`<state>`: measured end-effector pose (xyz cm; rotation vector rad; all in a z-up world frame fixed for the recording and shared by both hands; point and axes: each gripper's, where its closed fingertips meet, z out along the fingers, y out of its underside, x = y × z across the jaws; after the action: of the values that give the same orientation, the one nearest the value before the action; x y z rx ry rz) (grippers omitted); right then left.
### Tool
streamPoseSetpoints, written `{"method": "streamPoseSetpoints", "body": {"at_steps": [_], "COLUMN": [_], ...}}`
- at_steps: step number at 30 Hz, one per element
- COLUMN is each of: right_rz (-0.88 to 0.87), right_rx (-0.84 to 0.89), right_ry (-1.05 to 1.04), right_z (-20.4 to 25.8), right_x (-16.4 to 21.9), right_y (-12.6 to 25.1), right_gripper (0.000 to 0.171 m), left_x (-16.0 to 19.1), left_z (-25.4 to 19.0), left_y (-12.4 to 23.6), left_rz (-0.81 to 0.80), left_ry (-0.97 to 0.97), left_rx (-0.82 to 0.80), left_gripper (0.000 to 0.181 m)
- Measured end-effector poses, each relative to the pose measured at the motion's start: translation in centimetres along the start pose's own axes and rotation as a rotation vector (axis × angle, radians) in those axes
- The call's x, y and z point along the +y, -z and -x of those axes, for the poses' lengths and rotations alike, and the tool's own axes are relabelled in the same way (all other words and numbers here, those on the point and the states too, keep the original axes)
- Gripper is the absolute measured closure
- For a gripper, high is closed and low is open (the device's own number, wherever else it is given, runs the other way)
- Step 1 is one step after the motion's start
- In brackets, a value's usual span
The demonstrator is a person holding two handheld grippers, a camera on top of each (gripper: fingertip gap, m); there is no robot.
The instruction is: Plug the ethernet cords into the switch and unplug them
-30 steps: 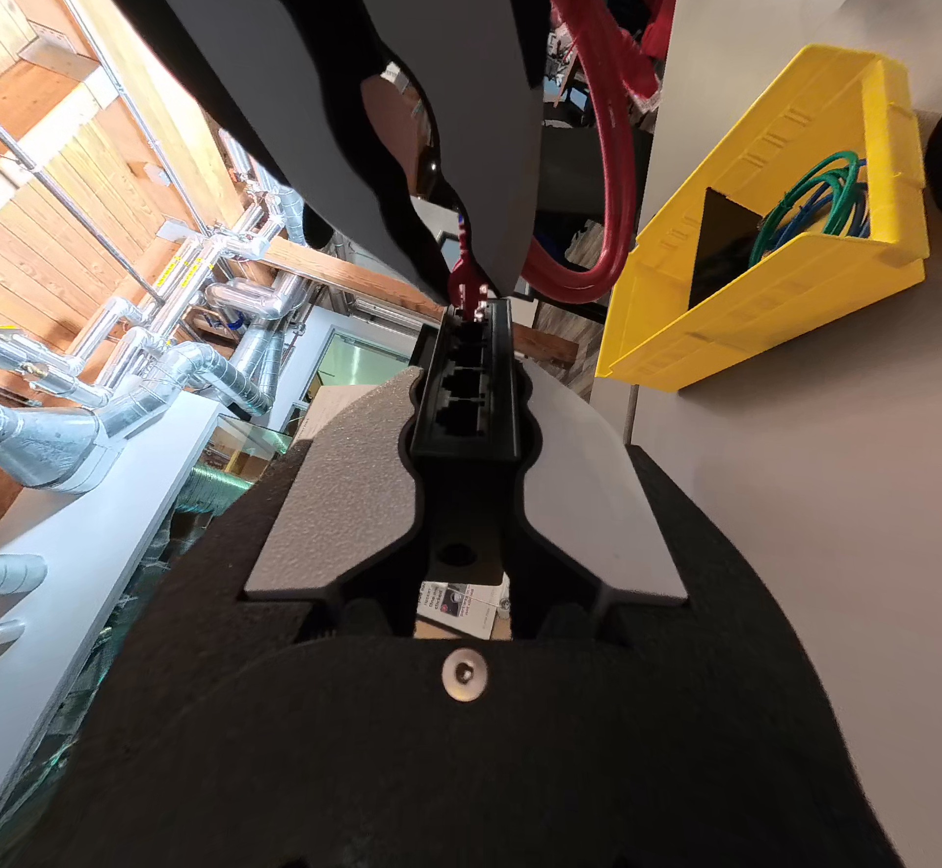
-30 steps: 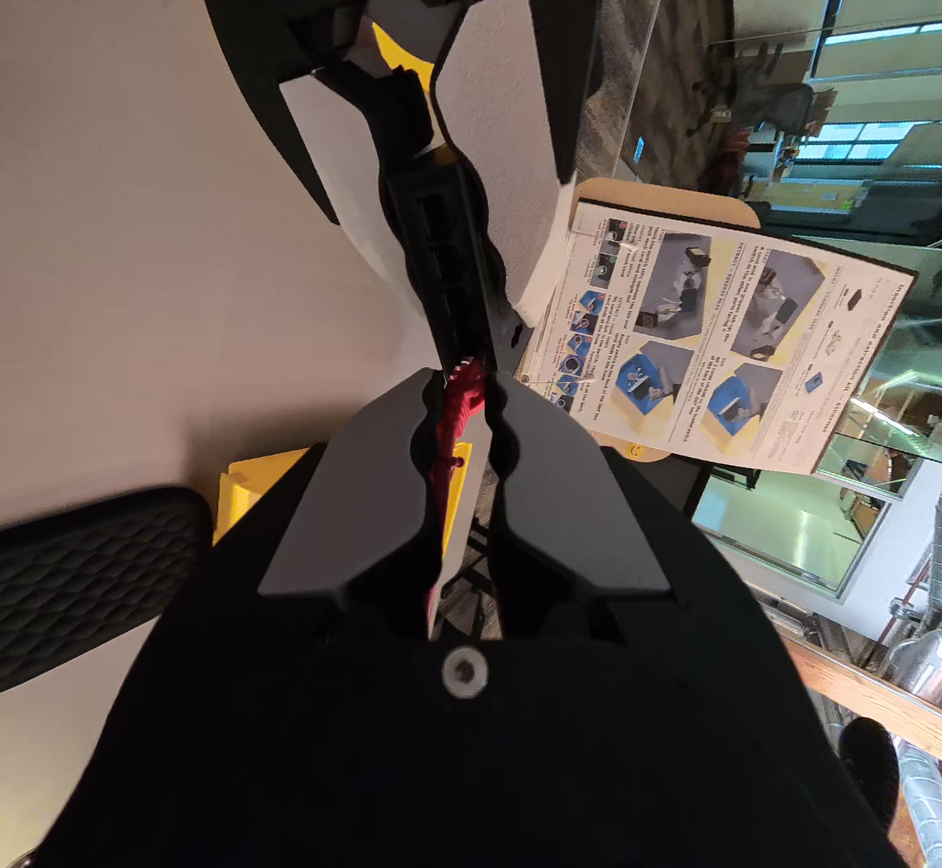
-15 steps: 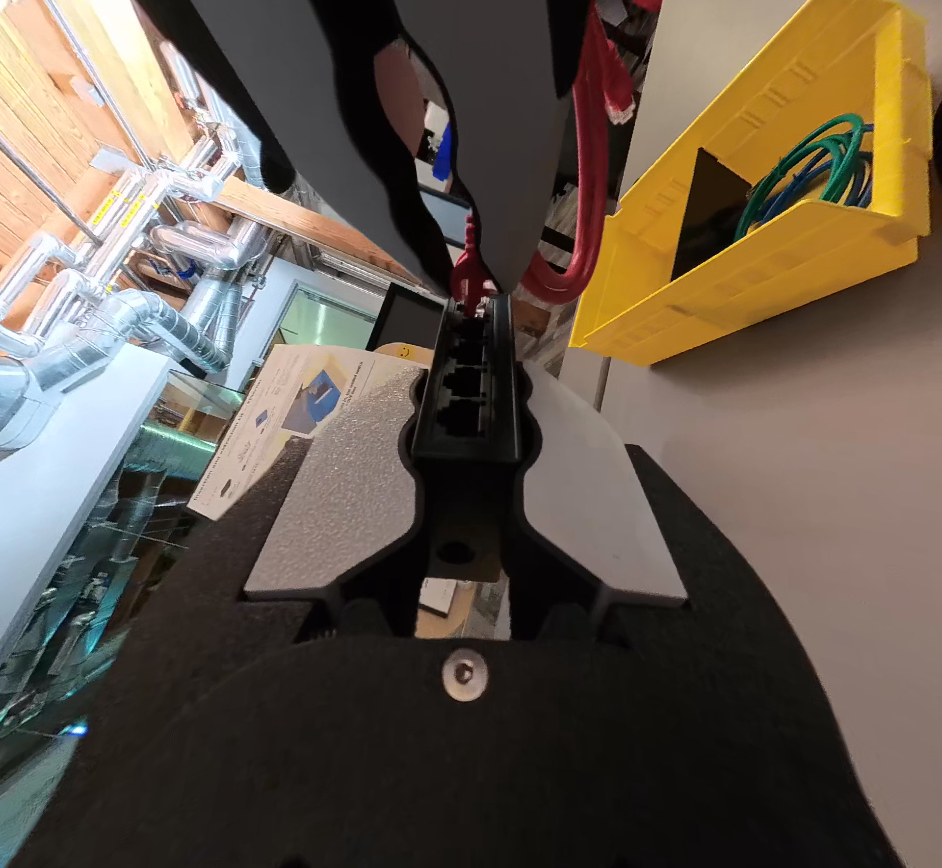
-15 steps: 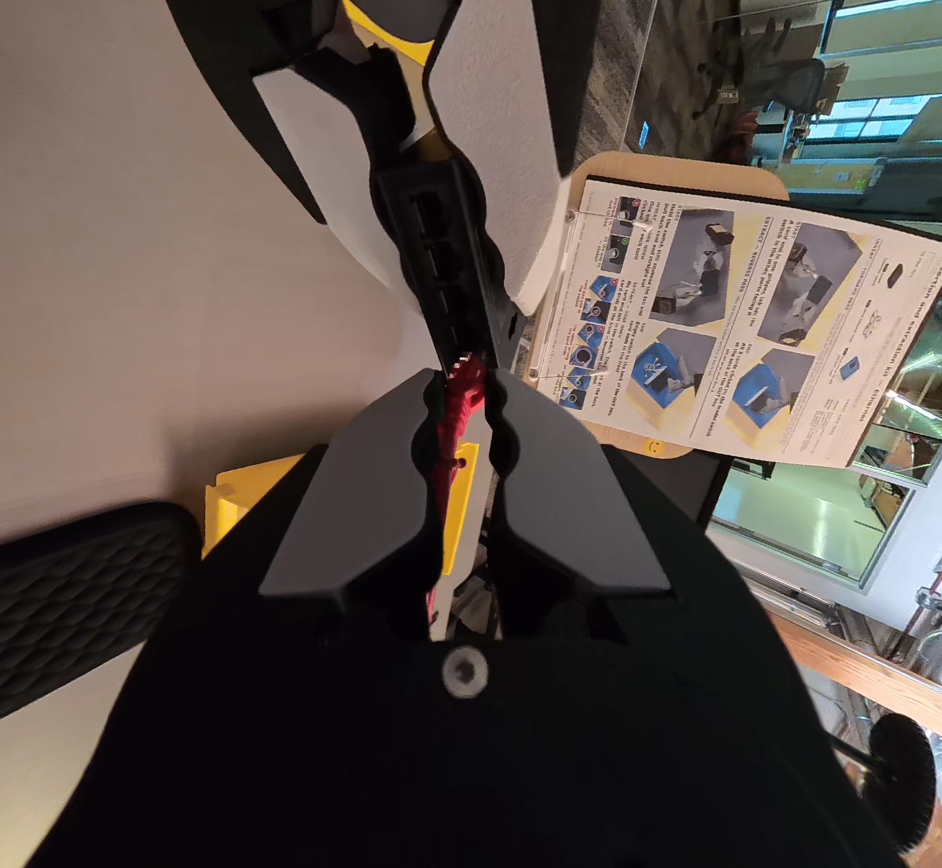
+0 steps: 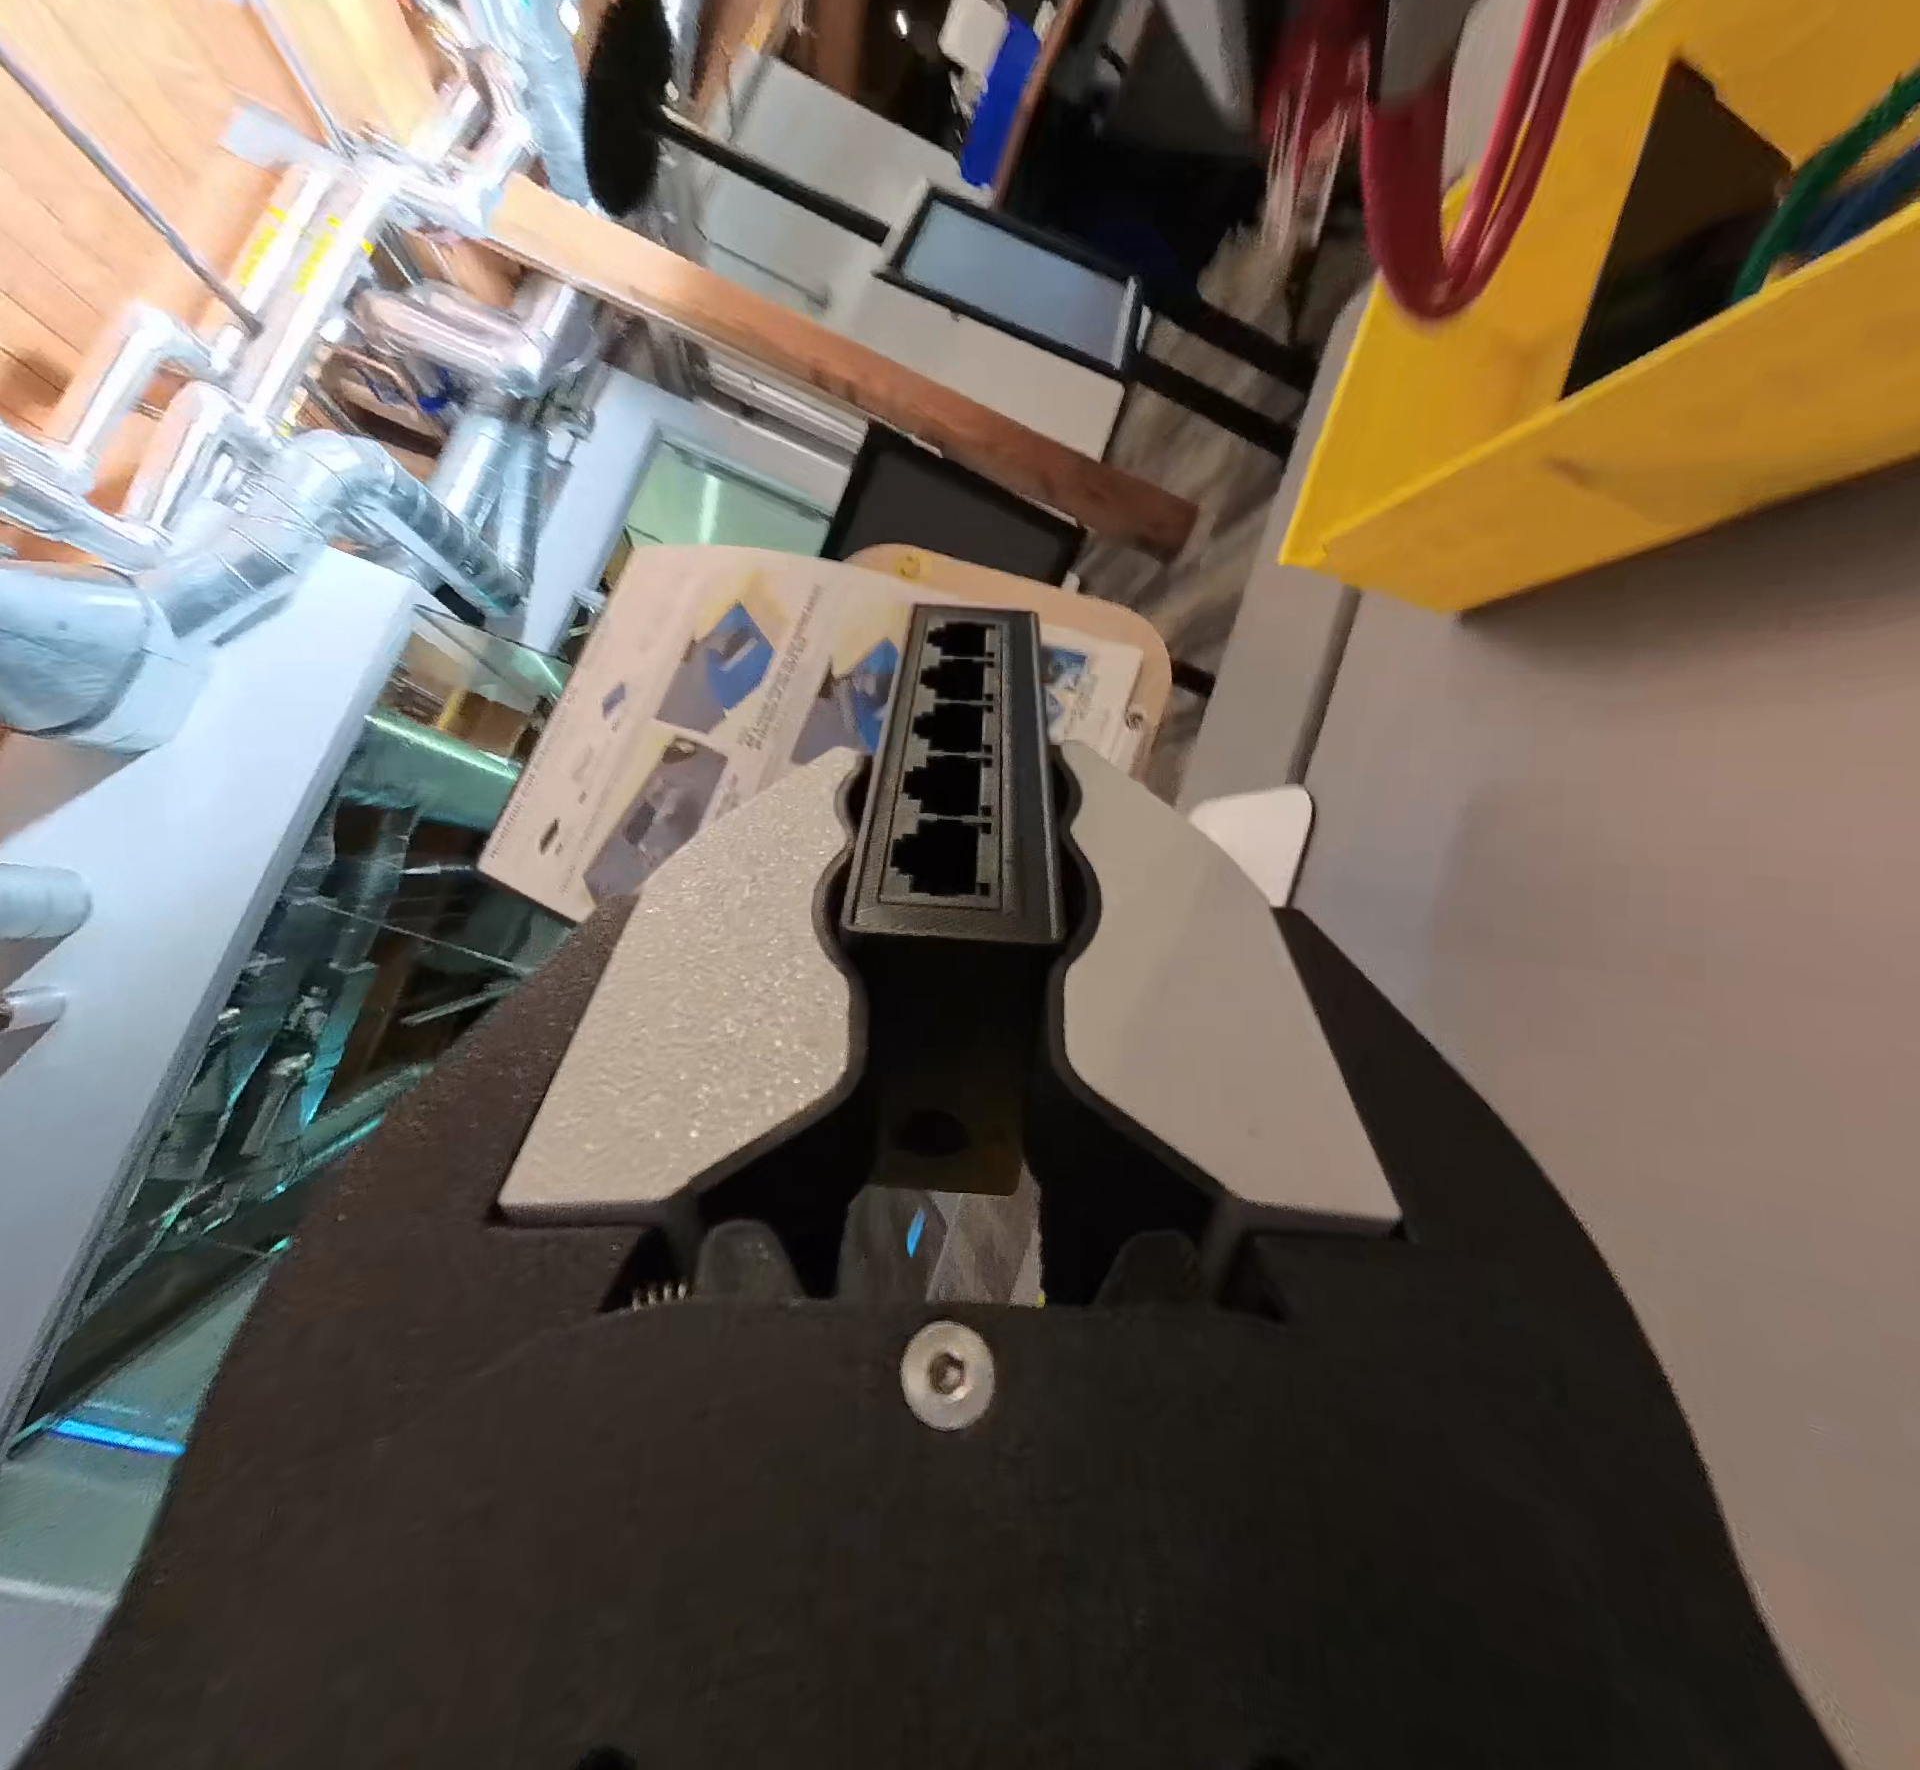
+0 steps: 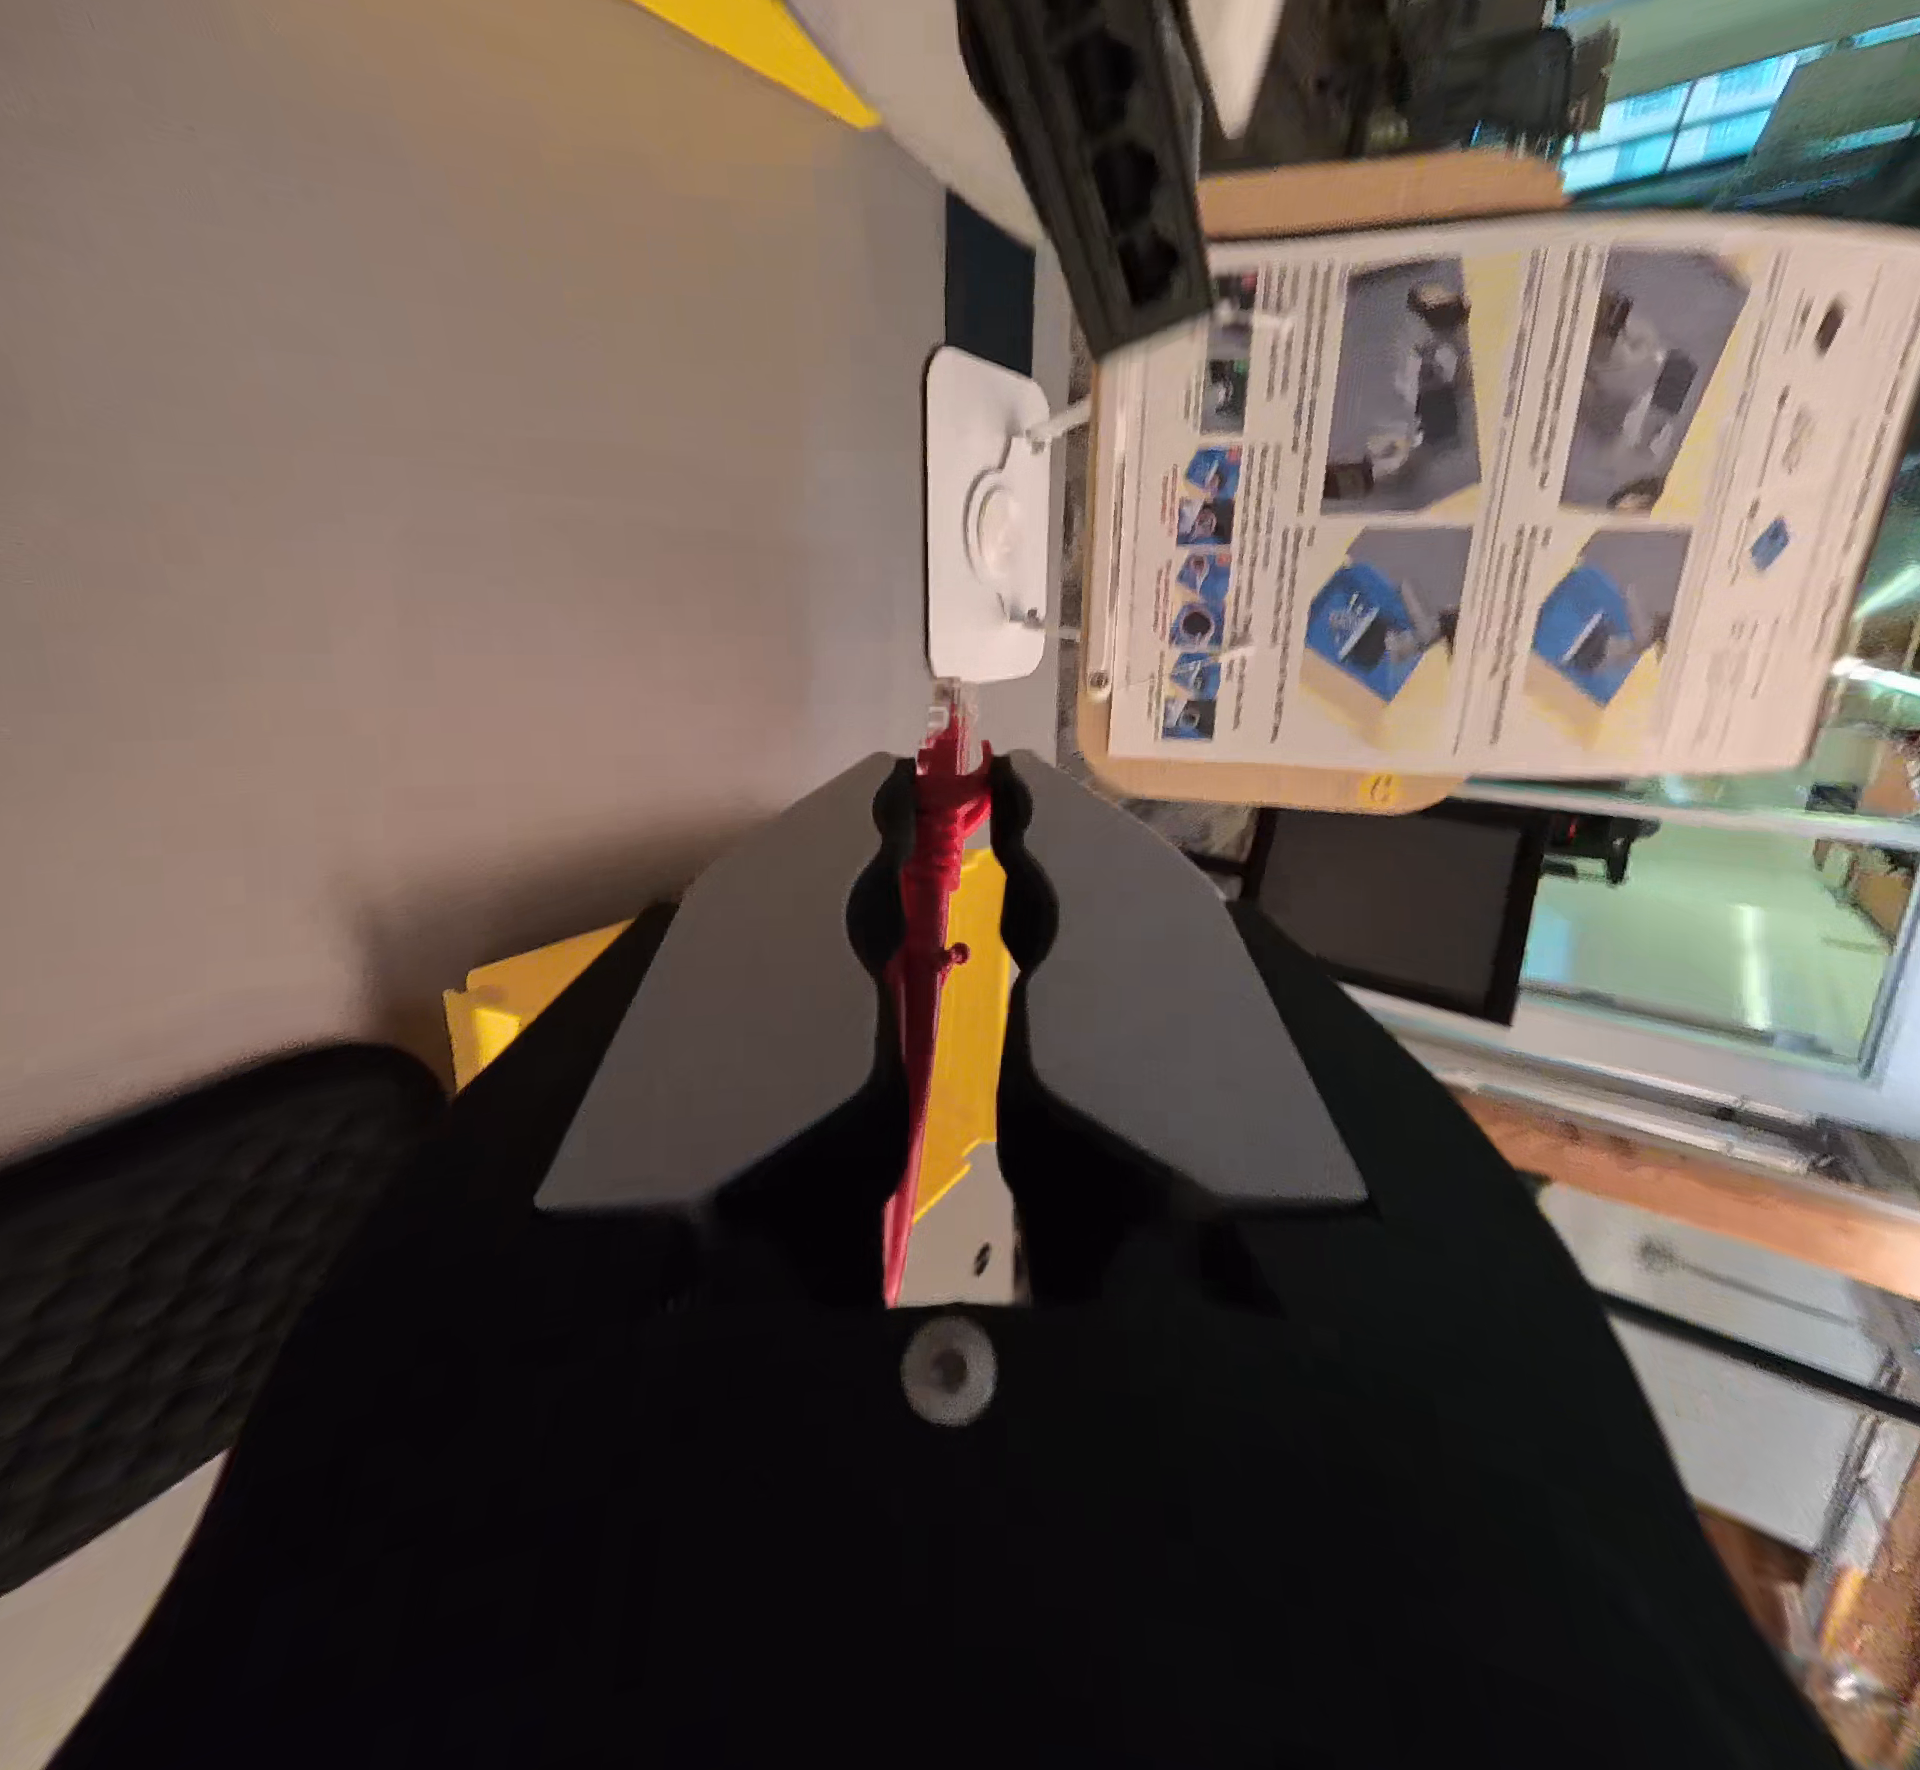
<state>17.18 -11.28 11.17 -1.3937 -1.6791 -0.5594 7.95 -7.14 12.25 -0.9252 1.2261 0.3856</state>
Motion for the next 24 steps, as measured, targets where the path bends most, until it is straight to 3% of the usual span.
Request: {"method": "streamPoseSetpoints", "body": {"at_steps": [7, 11, 15, 18, 24], "right_rz": [0.088, 0.177, 0.220, 0.183, 0.017], "right_rx": [0.067, 0.146, 0.084, -0.011, -0.084], "right_ry": [-0.335, -0.339, -0.426, -0.640, -0.879], "right_z": [-0.4, 2.4, 6.7, 8.5, 6.5], "right_x": [12.7, 18.3, 20.6, 20.4, 18.3], "right_y": [-2.2, -5.9, -9.9, -11.5, -8.3], "right_gripper": [0.156, 0.156, 0.155, 0.132, 0.130], "left_x": [0.2, 0.1, 0.8, 1.2, 1.1], "left_z": [-1.1, -1.4, -2.1, -2.5, -3.8], "left_y": [-0.1, -0.2, -0.7, -1.1, -1.4], "left_rz": [0.041, 0.046, 0.081, 0.103, 0.110], "left_ry": [-0.026, -0.026, -0.030, -0.032, -0.039], "left_rx": [0.075, 0.086, 0.110, 0.123, 0.173], "left_gripper": [0.150, 0.151, 0.150, 0.151, 0.151]}}
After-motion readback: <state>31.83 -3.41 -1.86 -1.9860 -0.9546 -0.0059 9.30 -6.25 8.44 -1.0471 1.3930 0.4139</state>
